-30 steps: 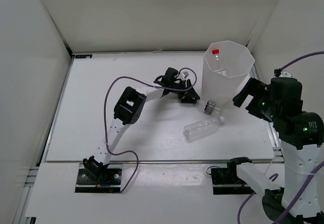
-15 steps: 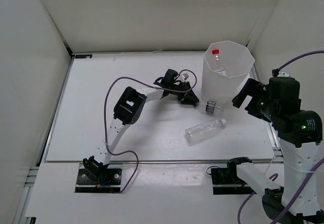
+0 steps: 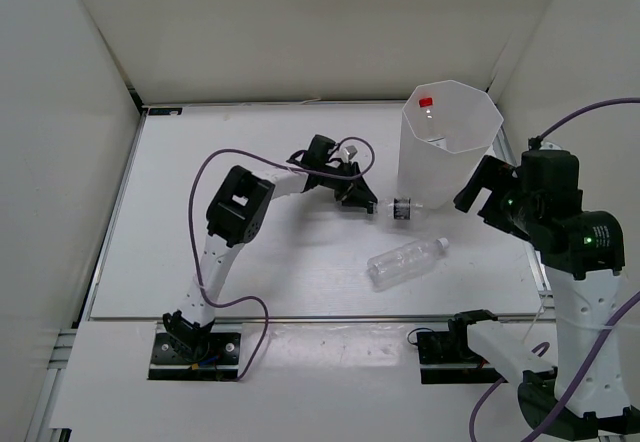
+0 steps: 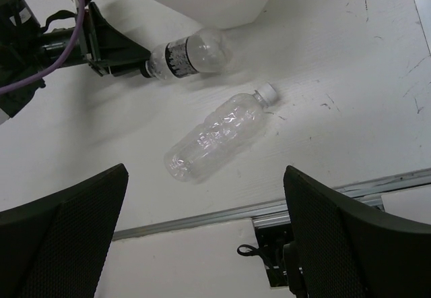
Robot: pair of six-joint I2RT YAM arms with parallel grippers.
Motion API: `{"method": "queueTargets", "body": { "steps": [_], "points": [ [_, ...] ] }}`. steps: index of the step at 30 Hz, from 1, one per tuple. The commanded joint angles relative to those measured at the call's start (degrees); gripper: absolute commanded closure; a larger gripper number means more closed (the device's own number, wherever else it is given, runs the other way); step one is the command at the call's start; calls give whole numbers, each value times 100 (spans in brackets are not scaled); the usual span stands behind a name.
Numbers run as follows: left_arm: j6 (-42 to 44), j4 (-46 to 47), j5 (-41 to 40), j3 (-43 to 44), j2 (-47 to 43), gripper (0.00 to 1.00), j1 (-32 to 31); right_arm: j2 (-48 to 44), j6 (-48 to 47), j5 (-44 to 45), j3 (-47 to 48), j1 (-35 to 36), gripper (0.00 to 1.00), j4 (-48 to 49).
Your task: Put the plastic bottles in the bin
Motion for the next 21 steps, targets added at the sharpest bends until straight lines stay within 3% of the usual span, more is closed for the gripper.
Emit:
{"method": "queueTargets", "body": {
  "steps": [1, 11, 17, 18, 21],
  "points": [
    [101, 20, 168, -72, -906, 90, 51, 27, 3, -58, -8, -22, 0, 333],
    [170, -244, 168, -563, -2312, 90, 552, -26, 109, 144, -8, -22, 0, 333],
    [513, -445, 168, -564, -2437, 89, 623, -26, 109, 144, -8, -22, 0, 333],
    [601, -542, -6, -477, -2384, 75, 571, -26, 109, 144, -8, -22, 0, 333],
    [821, -1245, -367, 59, -2234, 54, 509, -26, 109, 91, -8, -22, 0, 333]
  ]
}}
